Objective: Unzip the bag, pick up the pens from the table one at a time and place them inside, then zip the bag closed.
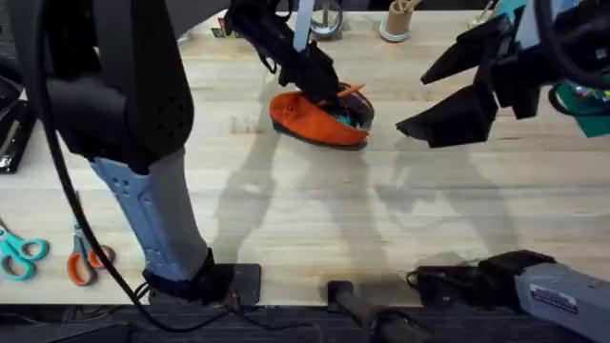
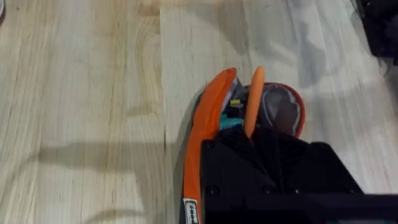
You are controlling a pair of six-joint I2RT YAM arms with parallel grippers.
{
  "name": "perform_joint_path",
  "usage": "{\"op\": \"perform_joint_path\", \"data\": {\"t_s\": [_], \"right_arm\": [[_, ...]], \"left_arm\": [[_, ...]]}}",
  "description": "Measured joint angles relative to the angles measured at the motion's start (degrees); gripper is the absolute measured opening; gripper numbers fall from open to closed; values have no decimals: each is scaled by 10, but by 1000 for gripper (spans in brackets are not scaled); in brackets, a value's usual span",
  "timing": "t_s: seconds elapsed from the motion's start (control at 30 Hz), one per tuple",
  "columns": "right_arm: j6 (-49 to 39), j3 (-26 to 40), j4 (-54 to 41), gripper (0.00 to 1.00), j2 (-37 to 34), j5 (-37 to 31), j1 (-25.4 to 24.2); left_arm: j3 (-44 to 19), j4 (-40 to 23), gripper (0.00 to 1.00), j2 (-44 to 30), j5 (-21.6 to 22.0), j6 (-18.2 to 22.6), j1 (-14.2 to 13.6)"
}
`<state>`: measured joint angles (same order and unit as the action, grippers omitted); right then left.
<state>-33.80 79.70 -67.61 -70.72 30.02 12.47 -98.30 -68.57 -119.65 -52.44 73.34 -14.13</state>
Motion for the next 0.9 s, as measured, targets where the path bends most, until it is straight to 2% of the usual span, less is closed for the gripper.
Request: {"op": "perform_joint_path", "data": {"t_s": [0.27, 0.33, 0.47, 0.5, 0.57, 0.73, 0.9], "right_arm": [[0, 0, 0, 997, 0, 0, 0], [0, 0, 0, 997, 0, 0, 0], [0, 0, 0, 998, 0, 0, 0], [0, 0, 0, 997, 0, 0, 0], [0, 0, 0, 997, 0, 0, 0], [0, 0, 0, 997, 0, 0, 0], [0, 0, 0, 997, 0, 0, 0]], "left_arm": [[0, 0, 54, 0, 0, 0, 0], [0, 0, 197, 0, 0, 2, 0], [0, -2, 835, 0, -1, 3, -1], [0, -3, 949, 0, -1, 2, -1], [0, -3, 991, 0, -1, 2, -1], [0, -4, 995, 0, -6, -3, -1], [-29, -22, 995, 0, -8, -43, -1]]}}
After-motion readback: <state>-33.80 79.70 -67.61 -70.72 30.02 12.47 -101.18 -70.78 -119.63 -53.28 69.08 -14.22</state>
